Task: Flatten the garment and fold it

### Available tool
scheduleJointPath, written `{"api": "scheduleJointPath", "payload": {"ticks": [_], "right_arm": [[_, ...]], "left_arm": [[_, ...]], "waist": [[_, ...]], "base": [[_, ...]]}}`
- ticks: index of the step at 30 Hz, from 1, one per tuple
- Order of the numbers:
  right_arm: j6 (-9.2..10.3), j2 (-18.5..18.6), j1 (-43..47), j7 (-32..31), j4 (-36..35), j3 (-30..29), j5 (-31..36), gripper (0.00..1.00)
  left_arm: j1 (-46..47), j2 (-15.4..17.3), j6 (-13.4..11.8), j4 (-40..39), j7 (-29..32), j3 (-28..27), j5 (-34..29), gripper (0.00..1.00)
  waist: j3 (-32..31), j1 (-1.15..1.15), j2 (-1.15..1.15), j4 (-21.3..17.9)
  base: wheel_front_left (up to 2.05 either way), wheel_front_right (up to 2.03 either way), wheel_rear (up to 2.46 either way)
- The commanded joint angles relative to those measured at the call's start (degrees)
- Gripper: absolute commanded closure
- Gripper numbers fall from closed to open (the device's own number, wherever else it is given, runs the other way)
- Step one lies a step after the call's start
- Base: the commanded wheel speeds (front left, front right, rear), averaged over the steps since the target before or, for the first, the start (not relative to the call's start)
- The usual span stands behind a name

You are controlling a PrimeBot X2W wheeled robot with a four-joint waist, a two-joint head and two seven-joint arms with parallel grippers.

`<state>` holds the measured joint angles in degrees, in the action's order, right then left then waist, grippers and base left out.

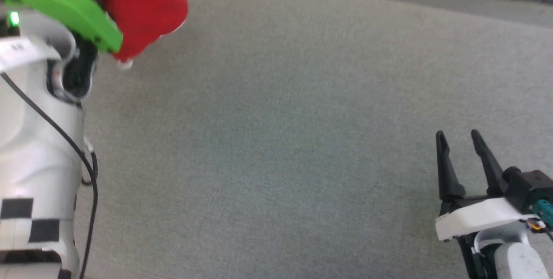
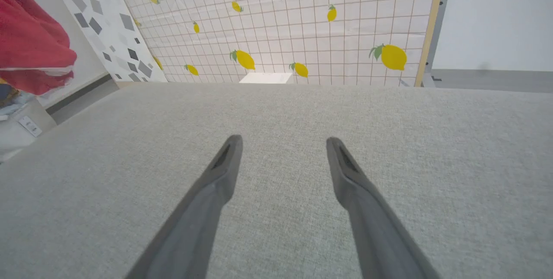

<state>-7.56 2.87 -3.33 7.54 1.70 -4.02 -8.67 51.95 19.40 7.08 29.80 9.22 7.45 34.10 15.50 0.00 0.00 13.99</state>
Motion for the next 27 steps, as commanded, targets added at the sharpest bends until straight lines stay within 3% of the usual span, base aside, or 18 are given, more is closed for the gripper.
{"api": "scheduleJointPath", "payload": {"ticks": [1,6,12,20,27], "right_arm": [[0.08,0.0,0.6,0.9,0.8,0.2,-0.8,0.00],[0.08,0.0,0.9,2.8,3.7,0.6,-2.2,0.00],[0.08,0.0,1.6,3.9,5.5,0.3,-2.8,0.00],[0.08,0.0,3.0,3.9,5.7,-0.3,-2.6,0.00],[0.08,0.0,3.7,3.7,5.0,-0.6,-2.6,0.00]], "left_arm": [[2.2,0.4,0.4,-2.0,-0.3,1.1,1.1,1.00],[5.7,-1.0,0.4,-8.8,0.3,6.2,6.2,1.00],[4.4,-5.1,0.4,-12.2,0.8,12.4,11.5,1.00],[-5.6,-10.7,0.4,-7.5,1.5,23.7,15.0,1.00],[-14.5,-11.4,0.4,-0.6,7.7,34.5,18.6,1.00]], "waist": [[-4.2,0.00,0.00,-1.9],[-7.3,0.00,0.00,-4.9],[-9.4,0.00,0.00,-9.0],[-9.8,0.00,0.00,-13.5],[-9.8,0.00,0.00,-15.6]], "base": [[0.00,0.00,0.00],[0.00,0.00,0.00],[0.00,0.00,0.00],[0.00,0.00,0.00],[0.00,0.00,0.00]]}}
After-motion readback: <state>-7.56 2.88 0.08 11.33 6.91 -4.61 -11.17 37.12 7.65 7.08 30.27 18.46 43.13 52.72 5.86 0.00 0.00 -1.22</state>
